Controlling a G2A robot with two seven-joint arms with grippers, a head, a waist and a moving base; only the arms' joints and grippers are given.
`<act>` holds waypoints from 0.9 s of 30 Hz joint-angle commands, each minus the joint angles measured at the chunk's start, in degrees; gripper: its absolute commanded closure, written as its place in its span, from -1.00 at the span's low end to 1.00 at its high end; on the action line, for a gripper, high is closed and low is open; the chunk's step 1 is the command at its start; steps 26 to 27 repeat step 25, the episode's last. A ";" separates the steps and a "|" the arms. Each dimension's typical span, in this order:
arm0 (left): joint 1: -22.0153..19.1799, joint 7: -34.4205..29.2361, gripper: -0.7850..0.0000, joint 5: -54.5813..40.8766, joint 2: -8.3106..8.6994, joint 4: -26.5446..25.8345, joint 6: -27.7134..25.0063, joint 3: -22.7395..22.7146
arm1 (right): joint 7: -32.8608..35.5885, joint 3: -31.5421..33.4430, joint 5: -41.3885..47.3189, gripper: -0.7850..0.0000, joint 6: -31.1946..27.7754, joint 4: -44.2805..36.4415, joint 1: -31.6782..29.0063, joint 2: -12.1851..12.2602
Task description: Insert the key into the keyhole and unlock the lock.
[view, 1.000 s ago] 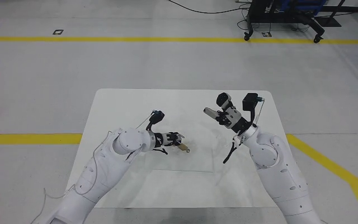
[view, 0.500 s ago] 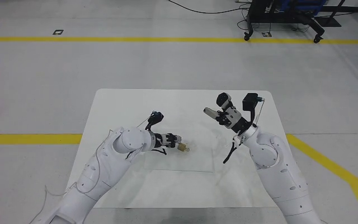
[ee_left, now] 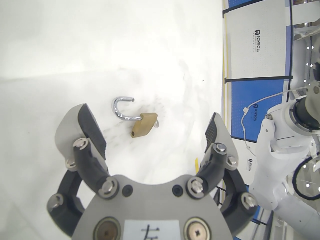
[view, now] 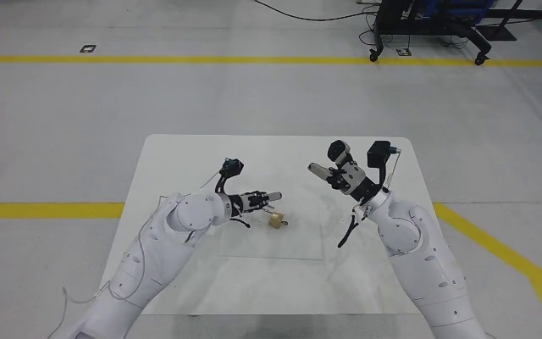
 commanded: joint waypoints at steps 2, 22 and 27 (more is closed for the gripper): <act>2.34 8.11 -1.00 5.87 0.56 -2.88 -9.05 -1.48 | 0.00 0.00 0.00 -1.00 0.00 0.00 0.00 0.00; 16.72 43.87 -1.00 30.26 2.84 -13.32 -22.72 -13.33 | -3.14 5.34 6.06 -1.00 -1.53 -2.15 -1.52 0.61; 16.77 43.90 -1.00 30.40 2.84 -13.35 -22.67 -13.38 | -3.15 5.36 5.94 -1.00 -1.42 -2.18 -1.58 0.62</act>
